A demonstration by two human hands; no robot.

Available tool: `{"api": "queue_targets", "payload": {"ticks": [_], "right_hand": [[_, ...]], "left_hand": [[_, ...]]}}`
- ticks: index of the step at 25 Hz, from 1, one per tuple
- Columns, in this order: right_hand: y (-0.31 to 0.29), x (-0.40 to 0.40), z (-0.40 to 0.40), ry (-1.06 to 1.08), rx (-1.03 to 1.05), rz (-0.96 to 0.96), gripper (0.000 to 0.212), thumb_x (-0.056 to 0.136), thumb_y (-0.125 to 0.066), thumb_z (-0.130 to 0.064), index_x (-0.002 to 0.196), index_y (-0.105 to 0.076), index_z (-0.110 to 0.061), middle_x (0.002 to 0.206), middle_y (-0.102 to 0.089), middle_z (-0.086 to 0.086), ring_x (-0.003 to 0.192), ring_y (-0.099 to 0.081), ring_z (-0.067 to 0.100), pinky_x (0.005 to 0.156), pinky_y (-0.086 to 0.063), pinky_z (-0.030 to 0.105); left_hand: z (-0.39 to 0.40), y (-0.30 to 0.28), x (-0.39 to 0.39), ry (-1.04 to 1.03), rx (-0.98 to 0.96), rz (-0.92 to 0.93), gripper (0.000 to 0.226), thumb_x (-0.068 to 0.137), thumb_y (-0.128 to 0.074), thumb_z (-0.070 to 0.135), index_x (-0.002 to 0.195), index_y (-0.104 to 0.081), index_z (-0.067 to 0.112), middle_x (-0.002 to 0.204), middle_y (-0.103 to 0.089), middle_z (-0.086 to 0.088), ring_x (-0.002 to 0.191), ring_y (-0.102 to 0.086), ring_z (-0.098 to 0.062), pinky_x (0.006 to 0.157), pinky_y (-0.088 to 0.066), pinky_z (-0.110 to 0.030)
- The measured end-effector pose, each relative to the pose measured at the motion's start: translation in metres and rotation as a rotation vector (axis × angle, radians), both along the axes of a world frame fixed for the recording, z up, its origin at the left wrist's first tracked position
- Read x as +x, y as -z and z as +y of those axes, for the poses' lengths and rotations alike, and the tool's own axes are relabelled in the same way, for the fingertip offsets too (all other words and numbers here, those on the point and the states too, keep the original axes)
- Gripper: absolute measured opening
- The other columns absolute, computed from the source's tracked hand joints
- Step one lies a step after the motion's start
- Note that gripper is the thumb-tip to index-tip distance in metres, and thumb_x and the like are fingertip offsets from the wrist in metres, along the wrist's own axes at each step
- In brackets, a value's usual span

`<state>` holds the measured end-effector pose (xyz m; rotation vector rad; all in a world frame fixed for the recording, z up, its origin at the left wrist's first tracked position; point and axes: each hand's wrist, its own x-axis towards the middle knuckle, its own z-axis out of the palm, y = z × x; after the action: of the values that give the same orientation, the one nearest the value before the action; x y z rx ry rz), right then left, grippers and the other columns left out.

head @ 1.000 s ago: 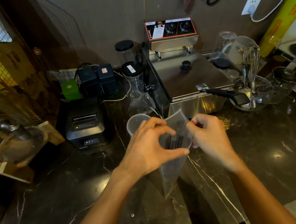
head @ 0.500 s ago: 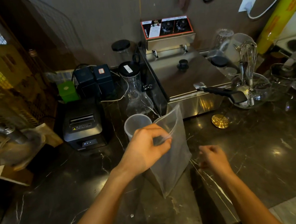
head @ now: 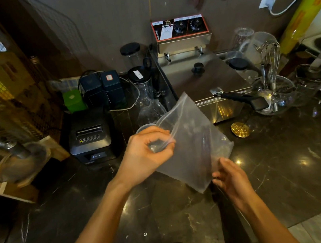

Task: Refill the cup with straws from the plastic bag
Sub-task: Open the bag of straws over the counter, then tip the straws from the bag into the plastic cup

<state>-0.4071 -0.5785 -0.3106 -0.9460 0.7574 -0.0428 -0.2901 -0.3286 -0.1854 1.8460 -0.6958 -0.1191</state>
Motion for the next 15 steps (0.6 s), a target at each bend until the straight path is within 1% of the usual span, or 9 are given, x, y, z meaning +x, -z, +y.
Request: {"api": "queue_targets", "payload": {"ticks": [2,3,5,6,9,11,13,15], "right_hand": [[-0.012,0.001,-0.012,0.029,-0.148,-0.051,0.025,0.106,-0.055,-0.021,0.119,-0.069,-0.006,0.111,-0.070,0.018,0.077,-0.069,0.020,0.061,-0.063,0.028],[-0.019,0.001,-0.016,0.040,-0.209,-0.074,0.027,0.106,-0.055,-0.020,0.122,-0.068,-0.003,0.114,-0.069,0.020,0.080,-0.069,0.022,0.063,-0.064,0.028],[-0.036,0.002,-0.019,0.072,-0.302,-0.144,0.030,0.105,-0.056,-0.019,0.123,-0.065,0.003,0.111,-0.068,0.019,0.082,-0.068,0.023,0.062,-0.063,0.028],[-0.043,0.001,-0.018,0.085,-0.356,-0.175,0.030,0.104,-0.057,-0.020,0.122,-0.065,0.003,0.109,-0.068,0.018,0.084,-0.069,0.024,0.062,-0.063,0.028],[-0.058,-0.003,-0.017,0.128,-0.464,-0.236,0.032,0.092,-0.062,-0.032,0.113,-0.072,-0.010,0.108,-0.072,0.012,0.091,-0.072,0.024,0.066,-0.065,0.028],[-0.062,-0.007,-0.018,0.135,-0.489,-0.266,0.029,0.090,-0.063,-0.033,0.111,-0.073,-0.016,0.109,-0.073,0.008,0.091,-0.073,0.022,0.065,-0.065,0.027],[-0.061,-0.011,-0.017,0.111,-0.525,-0.269,0.029,0.091,-0.062,-0.032,0.113,-0.073,-0.015,0.112,-0.072,0.011,0.091,-0.073,0.022,0.064,-0.065,0.027],[-0.062,-0.013,-0.015,0.107,-0.544,-0.275,0.031,0.092,-0.062,-0.032,0.113,-0.072,-0.012,0.114,-0.070,0.017,0.088,-0.073,0.021,0.064,-0.065,0.028]], "left_hand": [[0.012,0.008,0.008,-0.031,0.027,0.046,0.012,0.086,-0.077,0.009,0.092,-0.081,0.018,0.099,-0.074,0.007,0.104,-0.070,-0.016,0.099,-0.055,-0.037],[0.015,0.012,0.010,-0.043,0.040,0.072,0.011,0.087,-0.076,0.010,0.092,-0.080,0.019,0.099,-0.073,0.008,0.104,-0.070,-0.015,0.099,-0.056,-0.038],[0.019,0.019,0.014,-0.074,0.053,0.110,0.011,0.090,-0.074,0.012,0.094,-0.079,0.020,0.101,-0.073,0.007,0.104,-0.070,-0.013,0.096,-0.059,-0.038],[0.020,0.022,0.016,-0.096,0.053,0.118,0.011,0.090,-0.073,0.012,0.094,-0.079,0.021,0.101,-0.073,0.006,0.103,-0.070,-0.012,0.093,-0.060,-0.037],[0.022,0.030,0.020,-0.140,0.058,0.091,0.015,0.090,-0.075,0.009,0.092,-0.079,0.023,0.100,-0.072,0.004,0.097,-0.070,-0.009,0.088,-0.059,-0.031],[0.024,0.036,0.020,-0.152,0.057,0.104,0.016,0.089,-0.075,0.008,0.093,-0.079,0.023,0.101,-0.072,0.004,0.097,-0.071,-0.010,0.090,-0.059,-0.032],[0.025,0.040,0.018,-0.165,0.047,0.145,0.017,0.090,-0.075,0.010,0.095,-0.078,0.025,0.104,-0.074,0.004,0.100,-0.073,-0.012,0.094,-0.060,-0.035],[0.025,0.041,0.017,-0.168,0.039,0.157,0.019,0.092,-0.074,0.010,0.095,-0.078,0.028,0.105,-0.076,0.006,0.101,-0.074,-0.010,0.094,-0.061,-0.034]]}}
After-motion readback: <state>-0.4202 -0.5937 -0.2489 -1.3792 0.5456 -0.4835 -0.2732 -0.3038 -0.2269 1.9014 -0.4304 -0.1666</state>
